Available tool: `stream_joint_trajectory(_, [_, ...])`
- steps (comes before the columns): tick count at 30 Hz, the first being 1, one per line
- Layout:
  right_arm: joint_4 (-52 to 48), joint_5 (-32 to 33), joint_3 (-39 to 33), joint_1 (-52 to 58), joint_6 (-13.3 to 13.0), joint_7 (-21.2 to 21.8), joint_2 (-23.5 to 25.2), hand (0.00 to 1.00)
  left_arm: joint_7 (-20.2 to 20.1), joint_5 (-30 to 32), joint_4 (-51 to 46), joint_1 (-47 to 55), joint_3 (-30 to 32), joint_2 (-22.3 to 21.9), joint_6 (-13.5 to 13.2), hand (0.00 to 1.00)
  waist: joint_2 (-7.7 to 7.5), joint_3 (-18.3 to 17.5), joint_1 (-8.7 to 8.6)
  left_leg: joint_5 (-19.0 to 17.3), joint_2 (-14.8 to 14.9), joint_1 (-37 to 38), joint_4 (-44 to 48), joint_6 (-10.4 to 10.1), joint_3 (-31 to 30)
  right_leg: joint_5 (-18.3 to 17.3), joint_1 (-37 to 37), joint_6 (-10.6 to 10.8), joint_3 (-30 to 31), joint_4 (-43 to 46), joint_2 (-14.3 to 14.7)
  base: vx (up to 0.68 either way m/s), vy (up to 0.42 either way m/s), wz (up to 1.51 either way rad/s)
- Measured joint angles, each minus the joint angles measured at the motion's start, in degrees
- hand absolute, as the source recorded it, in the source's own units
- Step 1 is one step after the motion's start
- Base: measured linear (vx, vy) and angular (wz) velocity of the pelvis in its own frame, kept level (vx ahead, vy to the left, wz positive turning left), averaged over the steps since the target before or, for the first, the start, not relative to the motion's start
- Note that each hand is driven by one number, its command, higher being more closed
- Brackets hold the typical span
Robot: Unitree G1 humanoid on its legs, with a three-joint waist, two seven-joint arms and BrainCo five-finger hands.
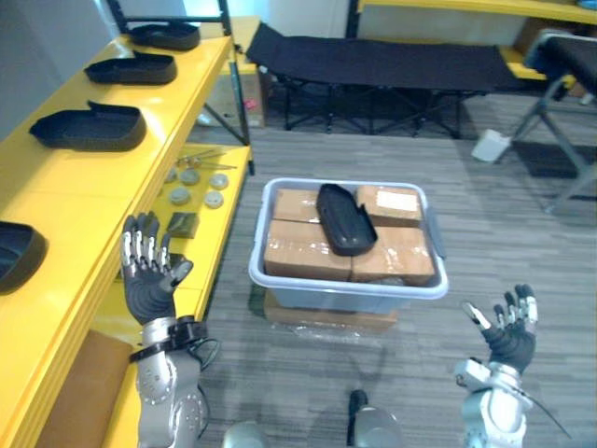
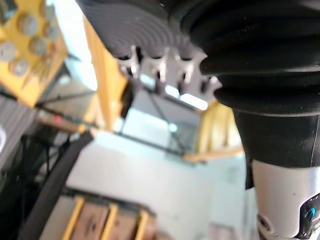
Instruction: Walk over and take plastic housings, then place them on the shelf
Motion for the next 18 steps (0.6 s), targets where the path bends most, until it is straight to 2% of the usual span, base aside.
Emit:
stream_joint_trajectory(3, [-0.01, 0.01, -0.27, -3.46, 0.55, 1.78, -2.39, 0.0, -0.1, -1.82, 0.4, 0.07, 0.0, -0.61, 1.42, 0.0, 0.0, -0.02, -0.05, 3.53, 0.06, -0.58, 1.75, 1.57, 0.12, -0.18, 3.1, -0.38, -1.55, -1.34, -0.06, 0.2, -0.11, 0.43])
stream_joint_trajectory(4, [-0.03, -0.01, -0.26, -3.9, 0.76, 1.94, -3.0, 0.0, -0.13, -1.82, 0.4, 0.09, 0.01, -0.87, 1.82, 0.0, -0.01, -0.02, 0.04, 4.05, 0.0, -0.67, 2.49, 1.7, 0.23, -0.17, 4.28, -0.4, -1.95, -2.24, -0.12, 0.17, -0.055, 0.5])
stream_joint_trajectory(5, [-0.05, 0.0, -0.2, -4.88, 1.45, 2.1, -3.93, 0.0, -0.29, -1.82, 0.43, 0.12, 0.01, -1.18, 2.29, 0.0, -0.64, 0.31, 0.82, 3.51, -0.62, -1.94, 4.9, 1.92, 0.32, -0.14, 6.23, -0.45, -2.07, -3.74, -1.15, 0.15, 0.024, 0.37])
stream_joint_trajectory(6, [0.07, 0.0, -0.39, -5.7, 1.7, 1.94, -4.46, 0.0, -0.58, -1.82, 0.33, 0.09, -0.03, -1.82, 2.69, 0.0, -0.6, 0.3, 1.64, 2.9, -3.2, -3.0, 3.51, 2.11, 0.06, -0.07, 6.87, -0.34, -2.19, -4.36, -2.35, 0.13, 0.063, 0.32])
stream_joint_trajectory(7, [0.14, 0.0, -0.35, -5.93, 1.87, 1.83, -5.03, 0.0, -0.82, -1.82, 0.29, 0.27, -0.03, -2.18, 2.87, 0.0, -0.31, 0.12, 1.97, 3.25, -4.74, -3.76, 1.82, 2.38, -0.28, 0.06, 6.82, -0.11, -2.28, -4.53, -2.97, 0.08, 0.117, 0.2])
stream_joint_trajectory(8, [0.31, 0.02, -0.19, -6.21, 2.52, 1.68, -5.75, 0.0, -1.52, -1.8, 0.22, 0.97, -0.02, -2.3, 3.32, 0.0, 0.2, -0.16, 2.73, 4.52, -7.77, -4.65, -2.04, 2.85, -1.56, 0.29, 6.81, 0.28, -2.38, -4.95, -3.69, 0.07, 0.146, 0.07])
stream_joint_trajectory(9, [0.55, 0.05, 0.66, -6.31, 2.75, 1.41, -4.84, 0.0, -1.84, -1.79, 0.01, 2.25, 0.32, -2.17, 3.49, 0.0, -0.18, -0.6, 3.77, 5.7, -9.57, -3.3, -3.82, 2.95, -2.51, 0.95, 6.8, 1.25, -1.76, -5.55, -4.6, 0.07, 0.145, 0.14])
stream_joint_trajectory(10, [0.55, 0.04, 1.31, -6.21, 2.7, 1.18, -4.55, 0.0, -1.99, -1.79, -0.43, 2.91, 0.27, -2.22, 3.53, 0.0, -0.55, -0.74, 3.77, 5.95, -10.32, -3.55, -4.43, 3.18, -2.95, 1.24, 6.9, 1.35, -1.73, -6.18, -5.14, 0.07, 0.155, 0.17])
stream_joint_trajectory(11, [1.18, -0.05, 2.96, -6.06, 2.68, 0.37, -4.23, 0.0, -3.18, -1.86, -1.46, 3.87, 0.37, -2.32, 3.53, 0.0, -1.75, -0.17, 4.25, 6.21, -11.24, -3.72, -4.68, 3.59, -2.9, 1.79, 6.99, 1.98, -1.6, -7.48, -6.16, 0.02, 0.138, 0.1])
stream_joint_trajectory(12, [2.67, -0.27, 4.67, -6.37, 2.72, -0.65, -3.69, 0.0, -3.96, -1.88, -1.55, 4.75, 0.49, -2.32, 3.69, 0.0, -2.54, 0.25, 5.01, 6.1, -11.51, -3.81, -4.4, 3.77, -2.34, 2.83, 7.06, 1.5, -1.47, -8.63, -6.32, 0.0, 0.138, -0.06])
stream_joint_trajectory(14, [2.99, 0.06, 5.89, -6.63, 2.76, -1.83, -2.16, 0.0, -5.05, -1.81, -1.43, 5.74, 0.33, -2.08, 4.17, 0.0, -3.27, 0.04, 5.43, 5.61, -11.55, -3.55, -4.36, 4.45, -1.15, 3.91, 6.63, 1.11, -1.34, -8.83, -6.29, -0.01, 0.1, -0.3])
stream_joint_trajectory(16, [2.97, 0.06, 6.61, -5.39, 2.59, -2.29, -1.13, 0.0, -5.99, -1.6, -1.4, 5.93, -0.26, -2.01, 4.16, 0.0, -3.86, -0.24, 5.19, 4.74, -11.49, -3.38, -3.96, 4.78, -0.21, 3.94, 5.59, 1.04, -0.53, -7.33, -6.34, -0.02, 0.074, -0.3])
stream_joint_trajectory(18, [2.93, -0.03, 6.8, -2.98, 2.56, -2.27, -0.12, 0.0, -6.0, -0.94, -1.35, 5.77, -1.64, -1.95, 4.06, 0.0, -4.05, -0.14, 4.2, 3.57, -11.11, -3.48, -2.34, 5.06, 0.32, 3.92, 5.22, 1.03, 0.02, -5.99, -6.31, -0.02, 0.053, -0.22])
